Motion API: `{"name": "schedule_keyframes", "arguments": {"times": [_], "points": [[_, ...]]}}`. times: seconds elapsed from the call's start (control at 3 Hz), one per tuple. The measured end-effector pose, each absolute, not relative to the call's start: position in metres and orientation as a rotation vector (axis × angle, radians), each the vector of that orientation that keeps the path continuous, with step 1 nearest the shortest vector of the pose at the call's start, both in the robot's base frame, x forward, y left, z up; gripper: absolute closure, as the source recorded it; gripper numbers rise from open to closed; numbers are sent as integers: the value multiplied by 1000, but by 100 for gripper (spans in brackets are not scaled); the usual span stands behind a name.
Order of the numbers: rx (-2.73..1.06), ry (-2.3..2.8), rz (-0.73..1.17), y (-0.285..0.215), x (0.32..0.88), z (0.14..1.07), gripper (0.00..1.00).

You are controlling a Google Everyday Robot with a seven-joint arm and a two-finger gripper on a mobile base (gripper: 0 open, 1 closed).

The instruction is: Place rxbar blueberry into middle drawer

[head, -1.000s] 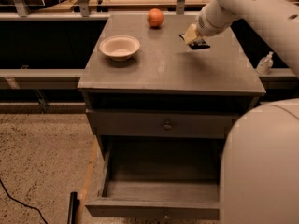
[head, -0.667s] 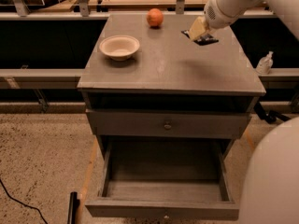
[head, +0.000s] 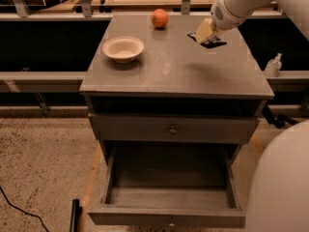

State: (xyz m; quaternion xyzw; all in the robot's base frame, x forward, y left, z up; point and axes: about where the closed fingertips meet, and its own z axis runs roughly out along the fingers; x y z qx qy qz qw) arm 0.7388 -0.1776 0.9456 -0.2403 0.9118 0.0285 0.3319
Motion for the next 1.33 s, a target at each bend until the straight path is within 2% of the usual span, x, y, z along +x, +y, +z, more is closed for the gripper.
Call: {"name": "schedule_keyframes", "arguments": {"times": [0.33,1.33], "points": [[-570,2429,131,-183,719,948,100],[-181,2739,375,-198,598,907,100]]}}
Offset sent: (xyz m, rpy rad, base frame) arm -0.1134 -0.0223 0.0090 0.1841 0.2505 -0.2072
